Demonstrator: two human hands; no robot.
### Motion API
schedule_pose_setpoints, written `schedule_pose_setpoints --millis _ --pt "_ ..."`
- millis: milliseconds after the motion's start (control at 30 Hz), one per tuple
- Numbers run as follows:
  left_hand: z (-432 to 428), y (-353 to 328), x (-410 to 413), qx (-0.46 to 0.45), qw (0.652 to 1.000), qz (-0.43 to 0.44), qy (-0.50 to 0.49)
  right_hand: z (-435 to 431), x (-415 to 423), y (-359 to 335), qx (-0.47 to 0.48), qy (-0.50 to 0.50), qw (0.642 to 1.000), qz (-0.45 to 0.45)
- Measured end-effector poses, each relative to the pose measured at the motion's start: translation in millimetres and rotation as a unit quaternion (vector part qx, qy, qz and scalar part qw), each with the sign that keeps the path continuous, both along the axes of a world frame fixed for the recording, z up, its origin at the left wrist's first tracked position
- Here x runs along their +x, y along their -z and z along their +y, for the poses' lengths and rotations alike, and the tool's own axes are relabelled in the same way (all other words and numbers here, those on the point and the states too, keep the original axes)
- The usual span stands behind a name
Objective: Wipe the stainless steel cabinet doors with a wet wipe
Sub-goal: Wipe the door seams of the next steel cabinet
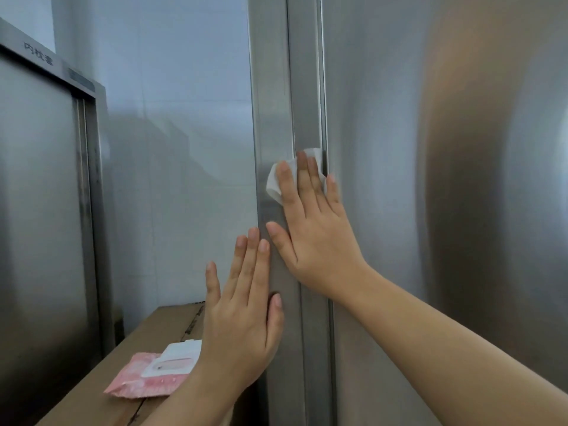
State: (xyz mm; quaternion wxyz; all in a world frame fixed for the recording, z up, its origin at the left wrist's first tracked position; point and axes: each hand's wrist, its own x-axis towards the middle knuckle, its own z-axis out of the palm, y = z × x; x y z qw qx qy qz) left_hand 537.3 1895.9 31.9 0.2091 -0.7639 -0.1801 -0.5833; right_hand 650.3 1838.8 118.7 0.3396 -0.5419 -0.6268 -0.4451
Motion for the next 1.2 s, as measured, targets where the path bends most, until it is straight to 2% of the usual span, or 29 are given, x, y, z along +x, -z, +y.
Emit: schedule_pose_setpoints --millis 367,667,1067,1200 --pt "2.0 38.8 -3.6 -0.004 1.0 0.016 -0.006 -1.8 3.8 55.2 0.025 -0.007 1.0 -0.007" --pt "-3.5 62.8 -11.9 -0.033 0.997 0.056 -0.04 -4.8 3.9 100.0 0.006 -0.003 1.0 -0.004" --pt "-19.1 98.5 -23.4 -0.081 0.99 0.098 -0.063 -15.9 6.3 213.6 -0.069 0.046 0.996 -0.03" --pt "-22.5 107.8 -25.1 -0.095 0.987 0.107 -0.069 -18.1 2.8 231.6 -0.066 0.046 0.997 -0.019"
